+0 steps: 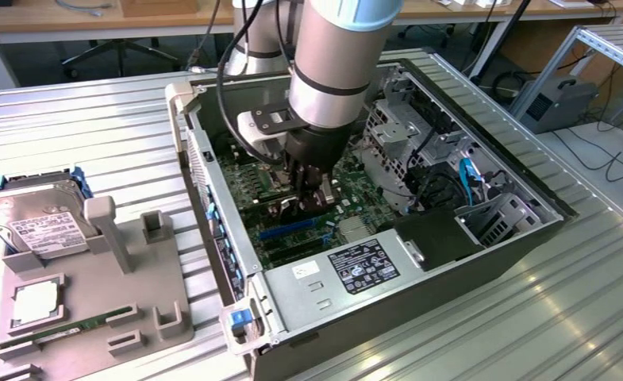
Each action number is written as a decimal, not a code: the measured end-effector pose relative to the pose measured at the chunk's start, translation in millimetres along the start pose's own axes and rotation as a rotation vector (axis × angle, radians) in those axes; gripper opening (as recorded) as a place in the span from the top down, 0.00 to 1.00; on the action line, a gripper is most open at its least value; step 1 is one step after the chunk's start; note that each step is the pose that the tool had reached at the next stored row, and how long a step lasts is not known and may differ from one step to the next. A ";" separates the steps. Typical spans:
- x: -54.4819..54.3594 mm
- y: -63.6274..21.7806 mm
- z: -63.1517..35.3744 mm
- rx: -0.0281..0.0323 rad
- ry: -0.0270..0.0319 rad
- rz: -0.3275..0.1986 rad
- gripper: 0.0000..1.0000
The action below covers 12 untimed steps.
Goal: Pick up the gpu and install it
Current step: 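Insert the gpu into the slot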
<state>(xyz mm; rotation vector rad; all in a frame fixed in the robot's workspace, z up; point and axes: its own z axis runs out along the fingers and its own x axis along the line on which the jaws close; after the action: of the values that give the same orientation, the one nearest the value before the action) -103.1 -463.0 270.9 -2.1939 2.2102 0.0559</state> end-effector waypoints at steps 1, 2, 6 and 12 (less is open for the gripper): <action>0.0 -0.1 0.1 0.0000 -0.0001 0.001 0.73; 0.0 -0.2 0.3 0.0002 0.0000 0.002 0.73; 0.0 -0.5 0.7 0.0005 0.0003 0.010 0.73; 0.0 -0.6 1.2 0.0008 0.0038 0.014 0.73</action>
<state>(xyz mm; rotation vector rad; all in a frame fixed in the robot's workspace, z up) -102.5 -463.0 269.7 -2.1805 2.2269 0.0510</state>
